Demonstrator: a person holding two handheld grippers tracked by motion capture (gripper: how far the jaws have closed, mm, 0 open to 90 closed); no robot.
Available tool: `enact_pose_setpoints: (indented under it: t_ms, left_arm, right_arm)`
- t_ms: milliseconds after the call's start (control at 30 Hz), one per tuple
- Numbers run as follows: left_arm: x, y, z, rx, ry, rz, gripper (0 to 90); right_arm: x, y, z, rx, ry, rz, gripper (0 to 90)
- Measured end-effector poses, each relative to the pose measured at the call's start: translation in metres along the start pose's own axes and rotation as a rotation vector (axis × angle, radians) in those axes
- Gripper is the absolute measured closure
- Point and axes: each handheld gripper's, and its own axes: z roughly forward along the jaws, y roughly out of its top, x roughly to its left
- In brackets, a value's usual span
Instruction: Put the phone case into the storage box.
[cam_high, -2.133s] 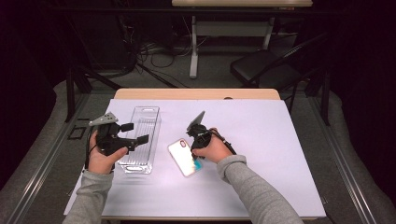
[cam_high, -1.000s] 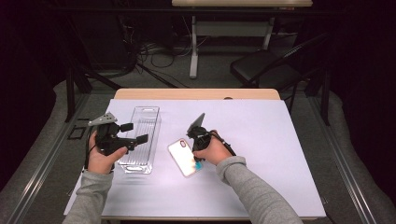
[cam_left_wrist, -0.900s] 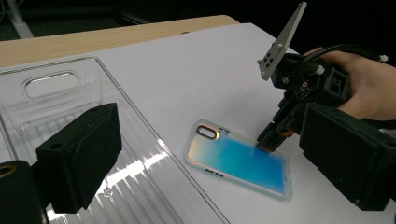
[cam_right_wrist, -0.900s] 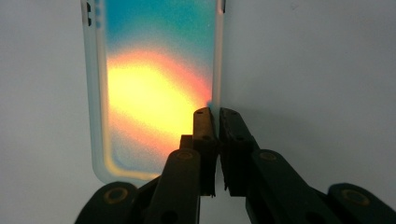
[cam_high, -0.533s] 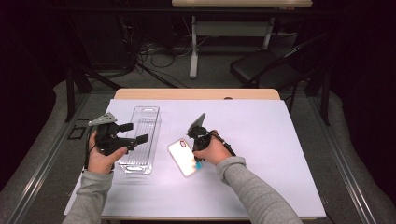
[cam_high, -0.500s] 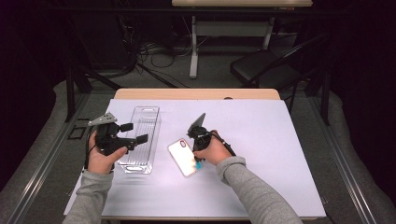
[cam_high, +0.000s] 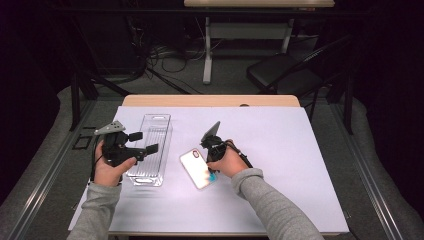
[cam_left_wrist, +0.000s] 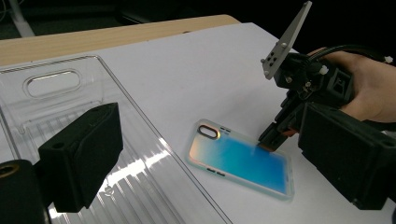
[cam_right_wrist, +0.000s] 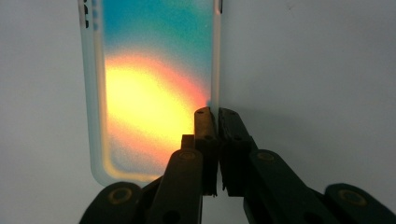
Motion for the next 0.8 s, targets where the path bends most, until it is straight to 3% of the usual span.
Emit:
enact_pose_setpoints:
  t_ms: [300,367,533,667,800]
  left_arm:
    - [0.0001,-0.0001,0.0001,0.000,0.001,-0.001,6.9]
    - [0.0002,-0.0002,0.0002,0.000,0.002,-0.003,6.9]
    - [0.0002,-0.0003,0.0000,-0.001,0.001,-0.004,7.0]
    - [0.0003,-0.0003,0.0002,0.002,0.002,-0.001,7.0]
    - [0.0001,-0.0005,0.0005,0.003,0.002,-0.002,7.0]
  right_arm:
    - [-0.0002,-0.0009,-0.0005,-0.004,-0.003,-0.005,87.4]
    - [-0.0003,-0.0015,0.0010,-0.028,0.003,-0.005,87.4]
    - [-0.0010,-0.0012,-0.0022,0.005,-0.015,-0.016,87.4]
    - [-0.0016,-0.0032,-0.0001,-0.040,-0.003,-0.009,87.4]
    - [-0.0016,-0.0037,-0.0038,-0.026,-0.012,-0.012,87.4]
